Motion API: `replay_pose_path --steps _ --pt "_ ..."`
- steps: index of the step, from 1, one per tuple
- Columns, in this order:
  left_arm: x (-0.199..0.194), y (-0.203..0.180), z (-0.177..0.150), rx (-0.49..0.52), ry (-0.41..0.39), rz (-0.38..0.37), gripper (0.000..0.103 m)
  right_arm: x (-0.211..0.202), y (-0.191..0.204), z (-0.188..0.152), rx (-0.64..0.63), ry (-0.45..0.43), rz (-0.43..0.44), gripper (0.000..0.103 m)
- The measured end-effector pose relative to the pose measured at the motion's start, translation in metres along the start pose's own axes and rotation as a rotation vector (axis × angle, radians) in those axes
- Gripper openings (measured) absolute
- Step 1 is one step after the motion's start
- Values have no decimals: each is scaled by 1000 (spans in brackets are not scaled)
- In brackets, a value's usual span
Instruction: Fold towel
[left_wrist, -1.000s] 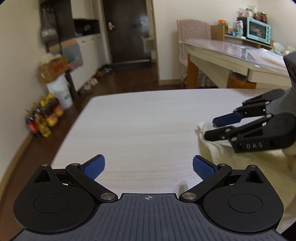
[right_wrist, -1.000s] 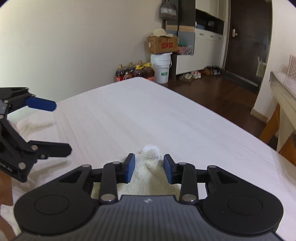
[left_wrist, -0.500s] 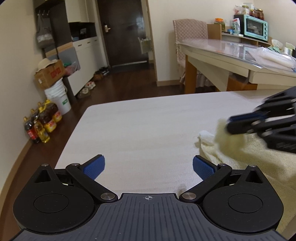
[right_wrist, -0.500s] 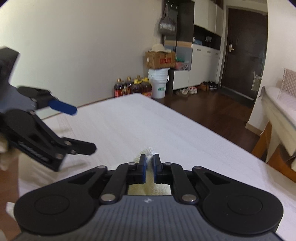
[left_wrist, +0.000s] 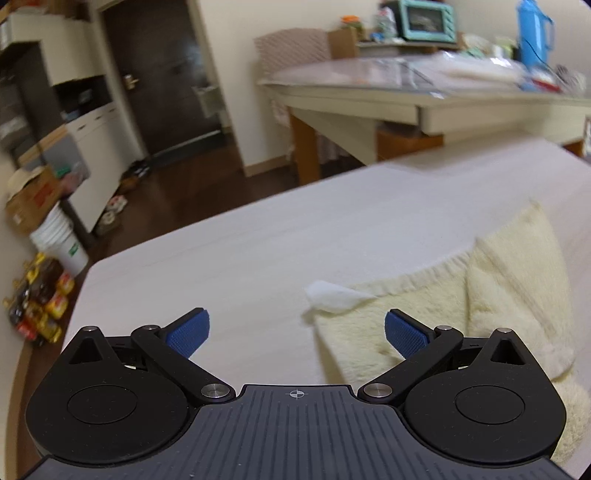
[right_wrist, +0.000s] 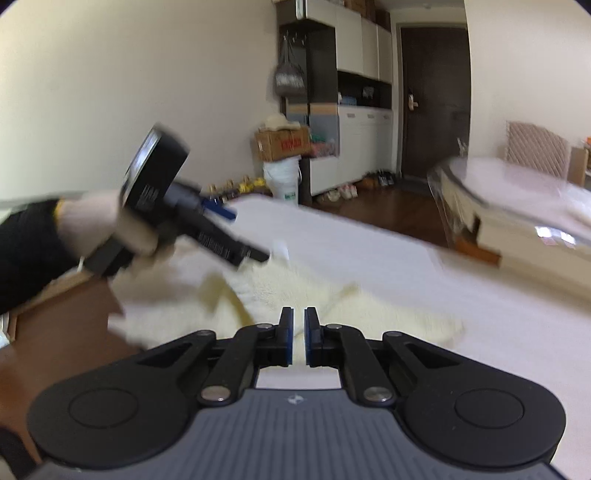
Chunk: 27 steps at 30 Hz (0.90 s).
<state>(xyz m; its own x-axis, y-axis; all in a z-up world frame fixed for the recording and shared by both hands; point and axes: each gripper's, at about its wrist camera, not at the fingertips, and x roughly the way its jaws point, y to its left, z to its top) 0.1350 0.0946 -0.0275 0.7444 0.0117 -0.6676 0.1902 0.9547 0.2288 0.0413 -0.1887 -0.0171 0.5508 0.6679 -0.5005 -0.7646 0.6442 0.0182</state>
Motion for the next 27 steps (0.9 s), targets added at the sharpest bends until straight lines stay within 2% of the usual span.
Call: replay_pose_path --steps 1,2,4,6,10,13,17,24,25,27 --pt "2 -2 -1 8 5 5 103 0 3 -4 -28 6 -10 11" --pt "3 -3 -2 13 5 9 103 0 6 -7 -55 13 -21 18" --pt "3 -4 -3 12 6 13 103 4 13 -7 -128 15 -35 20" --pt "4 -1 -4 -5 13 3 103 12 22 -1 -214 11 -43 26" --pt "5 5 -5 -31 25 -21 103 33 34 9 -374 17 -3 29" --pt "5 6 -4 -29 35 -24 103 48 43 4 -506 48 17 29" --pt "5 9 -4 -35 44 -31 103 69 55 -1 -606 79 19 29" --pt "5 14 -3 -64 64 -44 103 81 56 -1 -666 70 -11 26" --pt "4 13 -3 -63 65 -40 103 82 57 -2 -677 67 -7 12" --pt "3 13 -2 -69 69 -32 103 80 62 -5 -720 59 -6 9"
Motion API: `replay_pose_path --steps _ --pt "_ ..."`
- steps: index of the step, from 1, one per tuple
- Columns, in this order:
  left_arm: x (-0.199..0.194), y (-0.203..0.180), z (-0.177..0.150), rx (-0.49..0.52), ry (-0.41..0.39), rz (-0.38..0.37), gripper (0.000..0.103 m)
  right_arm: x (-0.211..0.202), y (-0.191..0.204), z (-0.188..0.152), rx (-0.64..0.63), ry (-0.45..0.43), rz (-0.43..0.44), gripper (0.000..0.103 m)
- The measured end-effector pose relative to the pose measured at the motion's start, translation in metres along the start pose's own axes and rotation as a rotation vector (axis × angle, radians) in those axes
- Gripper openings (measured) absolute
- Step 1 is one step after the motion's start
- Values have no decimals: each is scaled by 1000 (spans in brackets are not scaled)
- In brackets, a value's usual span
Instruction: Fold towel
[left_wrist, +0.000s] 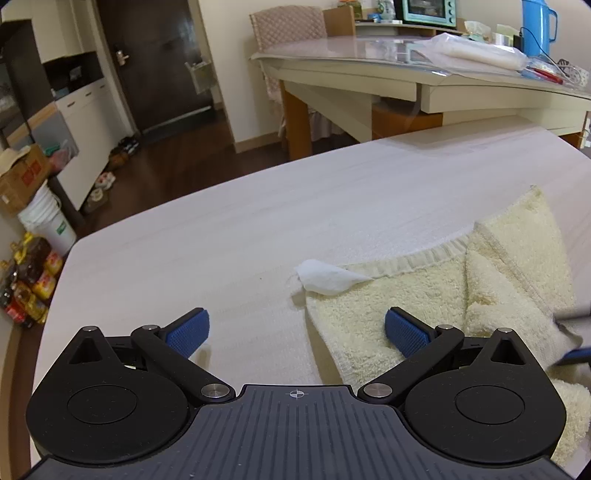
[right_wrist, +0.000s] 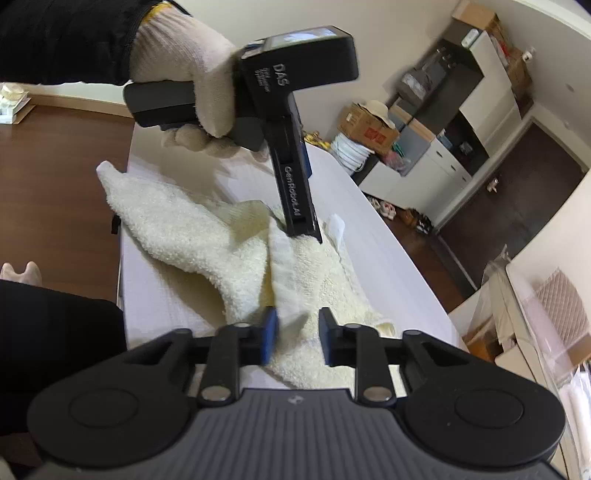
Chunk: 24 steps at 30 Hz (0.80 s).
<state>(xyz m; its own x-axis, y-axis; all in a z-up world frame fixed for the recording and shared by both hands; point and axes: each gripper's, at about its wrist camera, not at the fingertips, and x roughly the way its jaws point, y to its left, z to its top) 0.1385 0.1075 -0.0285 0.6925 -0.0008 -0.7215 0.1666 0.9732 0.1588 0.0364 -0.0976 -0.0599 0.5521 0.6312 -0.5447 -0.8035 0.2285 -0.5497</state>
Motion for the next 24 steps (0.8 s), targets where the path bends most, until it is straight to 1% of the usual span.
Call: replay_pose_path --steps 4,7,8,10,12,15,17,19,22,24 --pt "-6 0 1 -16 -8 16 103 -21 3 2 -45 -12 -63 8" --pt "-8 2 4 -20 -12 31 103 -48 -1 -2 -15 -16 -120 8" --pt "-8 1 5 -17 -15 34 103 -54 -2 -4 -5 -12 -127 8" --pt "-8 -3 8 4 -19 32 103 -75 1 -10 36 -7 -149 8" --pt "-6 -9 10 33 -25 51 103 -86 7 -14 52 8 -171 8" --pt "0 -19 11 83 -14 108 103 -96 18 -19 97 26 -184 8" --pt "4 -21 11 92 -24 137 103 -98 23 -21 123 34 -188 8" --pt "9 -16 13 69 -31 163 103 -98 24 -21 149 40 -188 8" --pt "22 -7 20 69 -38 222 103 -94 20 -19 161 36 -184 8" --pt "29 -1 26 63 -36 230 103 -90 17 -17 161 26 -181 8"
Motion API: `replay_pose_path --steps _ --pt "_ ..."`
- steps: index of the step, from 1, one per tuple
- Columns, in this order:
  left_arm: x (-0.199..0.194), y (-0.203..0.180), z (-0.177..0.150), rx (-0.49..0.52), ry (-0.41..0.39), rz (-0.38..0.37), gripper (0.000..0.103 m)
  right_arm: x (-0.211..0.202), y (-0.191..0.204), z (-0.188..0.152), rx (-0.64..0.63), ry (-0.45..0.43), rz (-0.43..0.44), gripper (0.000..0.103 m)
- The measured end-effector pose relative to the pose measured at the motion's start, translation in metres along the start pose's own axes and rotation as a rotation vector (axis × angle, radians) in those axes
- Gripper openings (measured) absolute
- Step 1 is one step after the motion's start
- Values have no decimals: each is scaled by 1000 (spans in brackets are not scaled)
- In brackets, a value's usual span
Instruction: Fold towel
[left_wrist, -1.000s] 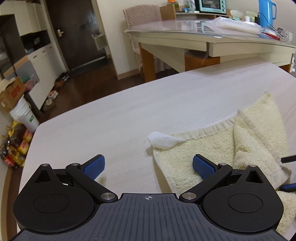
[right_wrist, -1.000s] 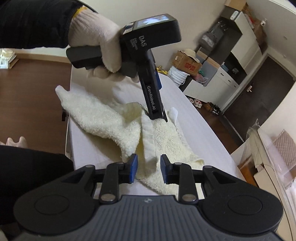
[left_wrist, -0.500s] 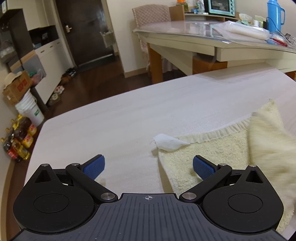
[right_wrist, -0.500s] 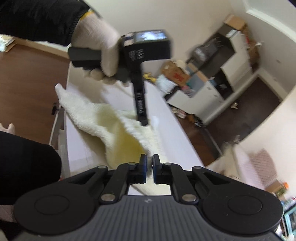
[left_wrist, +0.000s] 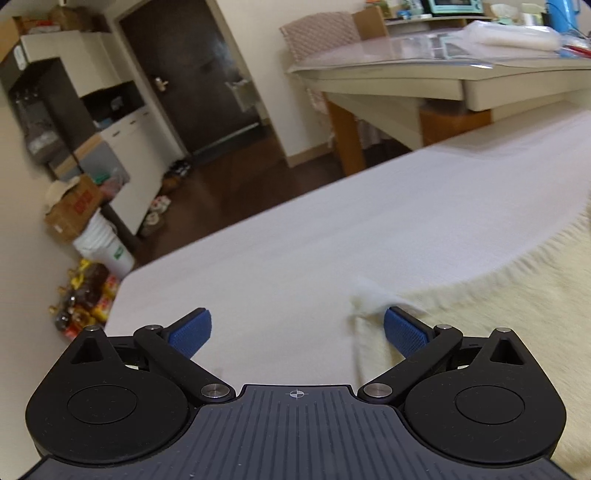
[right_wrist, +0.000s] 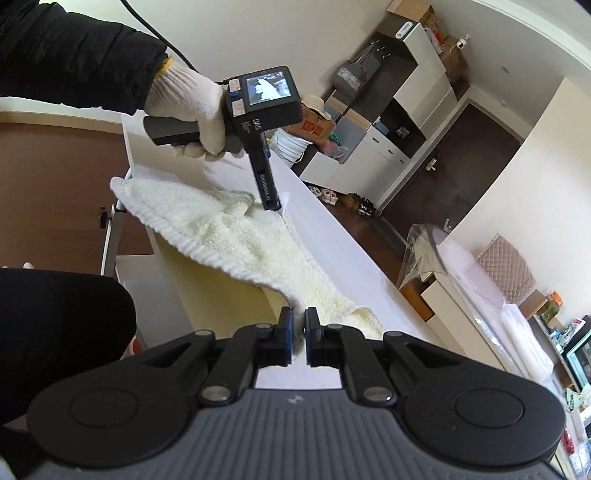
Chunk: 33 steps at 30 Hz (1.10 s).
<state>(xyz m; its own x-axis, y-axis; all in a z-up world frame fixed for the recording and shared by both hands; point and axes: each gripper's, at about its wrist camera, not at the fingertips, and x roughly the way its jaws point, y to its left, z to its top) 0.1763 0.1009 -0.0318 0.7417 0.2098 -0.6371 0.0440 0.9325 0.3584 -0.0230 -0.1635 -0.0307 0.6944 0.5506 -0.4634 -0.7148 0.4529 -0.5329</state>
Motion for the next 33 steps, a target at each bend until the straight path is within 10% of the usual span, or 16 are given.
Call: replay_pose_path --steps 18,26,33 --pt "5 6 2 -39 17 82 103 -54 30 -29 32 94 21 8" --pt "-62 19 -17 -54 -15 -177 102 -53 32 -40 29 112 5 8" --pt "-90 -9 -58 104 41 -185 103 -46 28 -45 45 111 -19 8"
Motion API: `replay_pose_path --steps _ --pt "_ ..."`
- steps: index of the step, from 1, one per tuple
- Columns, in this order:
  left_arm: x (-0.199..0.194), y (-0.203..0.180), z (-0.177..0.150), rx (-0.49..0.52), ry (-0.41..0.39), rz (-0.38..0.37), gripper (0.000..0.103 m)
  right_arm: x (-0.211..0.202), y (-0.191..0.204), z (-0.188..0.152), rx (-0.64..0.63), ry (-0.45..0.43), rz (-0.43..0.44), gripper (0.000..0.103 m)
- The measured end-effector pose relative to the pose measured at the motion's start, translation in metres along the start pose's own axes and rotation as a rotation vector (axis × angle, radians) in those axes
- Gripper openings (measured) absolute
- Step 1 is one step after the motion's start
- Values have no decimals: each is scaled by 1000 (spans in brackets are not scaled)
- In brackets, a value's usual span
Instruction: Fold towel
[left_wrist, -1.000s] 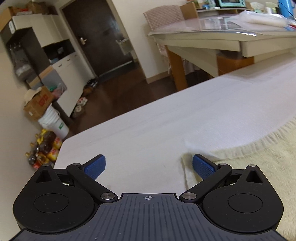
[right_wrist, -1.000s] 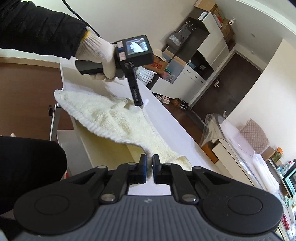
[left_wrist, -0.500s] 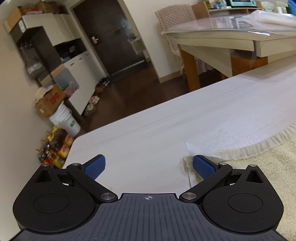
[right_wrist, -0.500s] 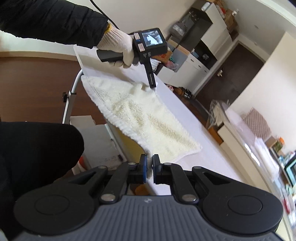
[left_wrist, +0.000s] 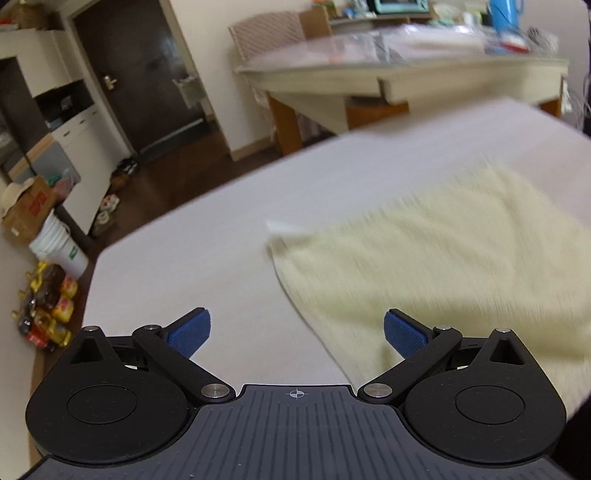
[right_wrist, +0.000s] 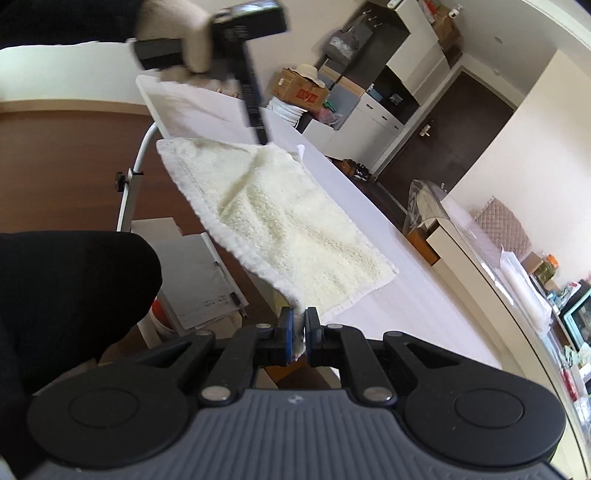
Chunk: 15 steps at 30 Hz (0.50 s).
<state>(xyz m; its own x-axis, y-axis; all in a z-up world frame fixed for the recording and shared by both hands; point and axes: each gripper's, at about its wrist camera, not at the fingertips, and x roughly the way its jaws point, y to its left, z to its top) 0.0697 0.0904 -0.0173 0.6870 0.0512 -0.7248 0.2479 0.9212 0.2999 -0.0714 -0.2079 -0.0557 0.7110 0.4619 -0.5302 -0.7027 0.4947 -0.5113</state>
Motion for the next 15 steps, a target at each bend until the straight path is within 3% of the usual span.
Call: replay_pose_path --steps 8,10,15 --pt "-11 4 -19 32 16 75 103 -13 13 8 -9 -48 77 8" --pt "-20 7 -23 37 -12 92 102 -12 17 9 -16 -54 86 8" --pt "-61 0 -50 144 -118 13 102 -7 14 11 1 -55 70 8"
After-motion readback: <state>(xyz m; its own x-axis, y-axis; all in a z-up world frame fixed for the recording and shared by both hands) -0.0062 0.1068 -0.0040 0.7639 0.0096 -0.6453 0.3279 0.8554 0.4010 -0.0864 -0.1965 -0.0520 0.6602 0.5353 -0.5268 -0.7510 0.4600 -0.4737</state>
